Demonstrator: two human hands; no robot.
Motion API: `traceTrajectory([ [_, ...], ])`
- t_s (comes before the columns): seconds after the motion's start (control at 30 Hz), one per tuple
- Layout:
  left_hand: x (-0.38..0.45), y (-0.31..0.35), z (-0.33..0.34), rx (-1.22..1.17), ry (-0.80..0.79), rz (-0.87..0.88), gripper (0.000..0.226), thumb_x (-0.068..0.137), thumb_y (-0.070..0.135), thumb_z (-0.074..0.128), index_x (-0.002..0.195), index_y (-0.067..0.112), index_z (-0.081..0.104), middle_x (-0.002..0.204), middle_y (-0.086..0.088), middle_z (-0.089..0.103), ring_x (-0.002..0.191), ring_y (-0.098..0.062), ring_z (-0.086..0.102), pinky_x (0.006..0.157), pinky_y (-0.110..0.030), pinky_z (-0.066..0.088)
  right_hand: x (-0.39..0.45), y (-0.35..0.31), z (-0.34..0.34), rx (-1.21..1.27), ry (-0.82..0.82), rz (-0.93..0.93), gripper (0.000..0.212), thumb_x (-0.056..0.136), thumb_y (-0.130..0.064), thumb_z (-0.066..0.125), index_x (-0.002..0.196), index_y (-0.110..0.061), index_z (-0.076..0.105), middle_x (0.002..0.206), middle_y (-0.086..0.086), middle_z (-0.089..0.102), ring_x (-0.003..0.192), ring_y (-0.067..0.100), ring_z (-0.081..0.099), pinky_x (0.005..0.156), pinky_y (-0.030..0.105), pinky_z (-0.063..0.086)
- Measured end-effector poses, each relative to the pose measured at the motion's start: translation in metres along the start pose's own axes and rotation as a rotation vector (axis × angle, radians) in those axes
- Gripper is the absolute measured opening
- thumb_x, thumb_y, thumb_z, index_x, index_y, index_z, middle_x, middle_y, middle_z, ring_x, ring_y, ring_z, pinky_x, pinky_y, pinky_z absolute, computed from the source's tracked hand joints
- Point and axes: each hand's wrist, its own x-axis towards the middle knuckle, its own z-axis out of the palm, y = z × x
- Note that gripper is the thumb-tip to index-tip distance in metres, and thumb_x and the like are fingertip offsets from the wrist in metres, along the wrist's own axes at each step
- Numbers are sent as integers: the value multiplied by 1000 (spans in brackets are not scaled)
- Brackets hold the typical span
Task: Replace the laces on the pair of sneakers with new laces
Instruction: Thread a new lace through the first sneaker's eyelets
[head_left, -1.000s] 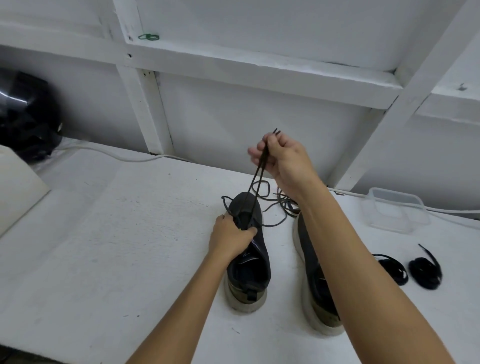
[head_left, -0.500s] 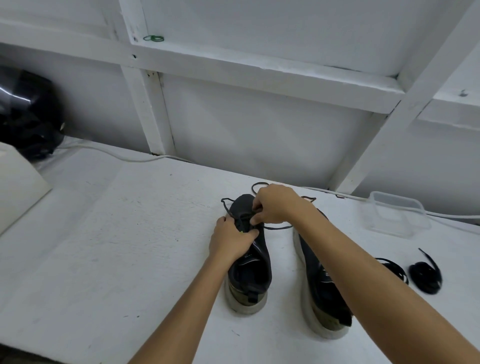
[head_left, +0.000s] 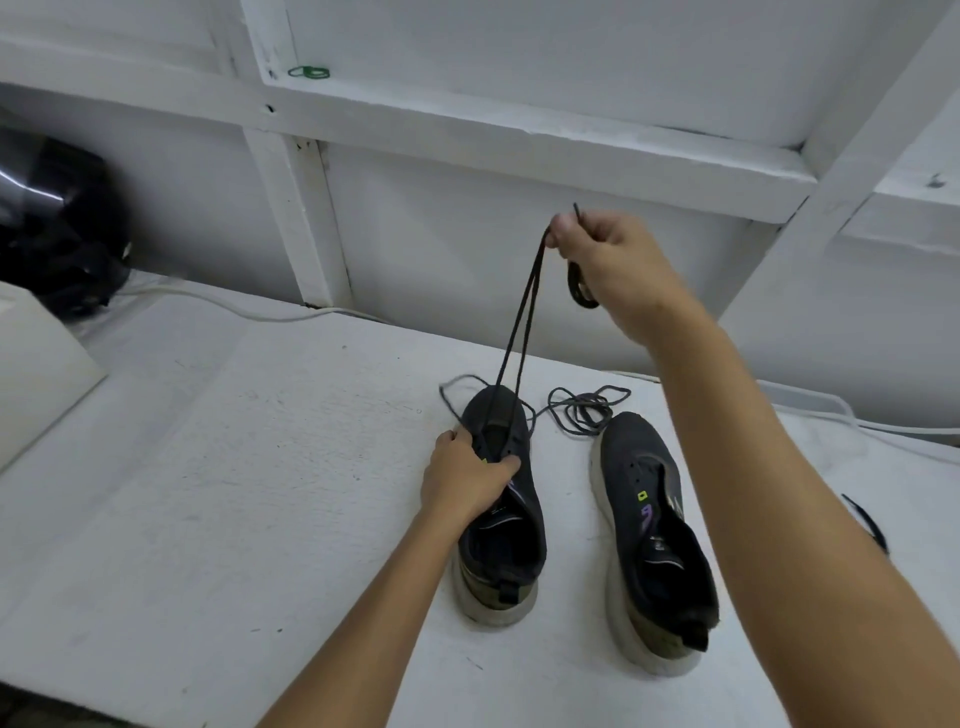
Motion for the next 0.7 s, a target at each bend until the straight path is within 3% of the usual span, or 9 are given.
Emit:
traceTrajectory([
  [0.1, 0, 0, -1, -63, -26, 4, 72, 75, 48, 75, 137, 19, 53, 132, -1, 51, 114, -20, 57, 96, -35, 51, -1, 7, 3, 25, -49, 45, 30, 105, -31, 53, 80, -23, 67, 73, -8, 53, 48, 3, 33, 48, 17, 29],
  [0.2, -1, 0, -2, -107, -6, -1, 81, 55, 61, 73, 125, 24, 60, 121, 2, 60, 104, -15, 62, 92, -39, 56, -11, 29, 9, 9, -128, 175, 28, 105, -30, 52, 84, -20, 68, 81, -4, 60, 45, 0, 36, 48, 16, 31],
  [0.27, 0, -1, 0, -102, 17, -3, 81, 52, 63, 71, 123, 25, 61, 118, 4, 61, 104, -17, 62, 90, -41, 57, -18, 44, 12, -61, -164, 278, 28, 104, -30, 52, 85, -19, 68, 82, -5, 68, 44, -1, 41, 51, 18, 32],
  [0.37, -3, 1, 1, -85, 30, 1, 77, 58, 60, 72, 126, 26, 58, 121, 4, 54, 110, -19, 58, 94, -42, 54, -28, 68, 19, -340, -209, 390, 25, 99, -39, 56, 97, -16, 66, 90, -4, 72, 69, 10, 58, 65, 28, 43],
  [0.47, -4, 1, 2, -72, 34, -6, 73, 64, 57, 73, 128, 28, 56, 123, 4, 51, 112, -19, 55, 96, -42, 52, -42, 88, 30, -599, -117, 333, 43, 91, -51, 66, 123, -24, 57, 99, -3, 61, 95, 22, 59, 80, 33, 45],
  [0.6, -4, 2, 2, -43, 28, -11, 81, 62, 62, 72, 133, 27, 53, 124, 2, 51, 114, -22, 55, 96, -43, 52, -51, 94, 48, -650, -115, 174, 21, 89, -50, 68, 99, -31, 74, 84, -11, 62, 91, 18, 63, 71, 28, 42],
  [0.7, 0, 3, -3, -38, 13, 6, 81, 54, 72, 71, 125, 34, 56, 118, 5, 59, 114, -22, 57, 98, -44, 51, -53, 96, 56, -738, -256, 246, 29, 91, -57, 63, 93, -32, 78, 73, -14, 59, 84, 16, 60, 66, 28, 40],
])
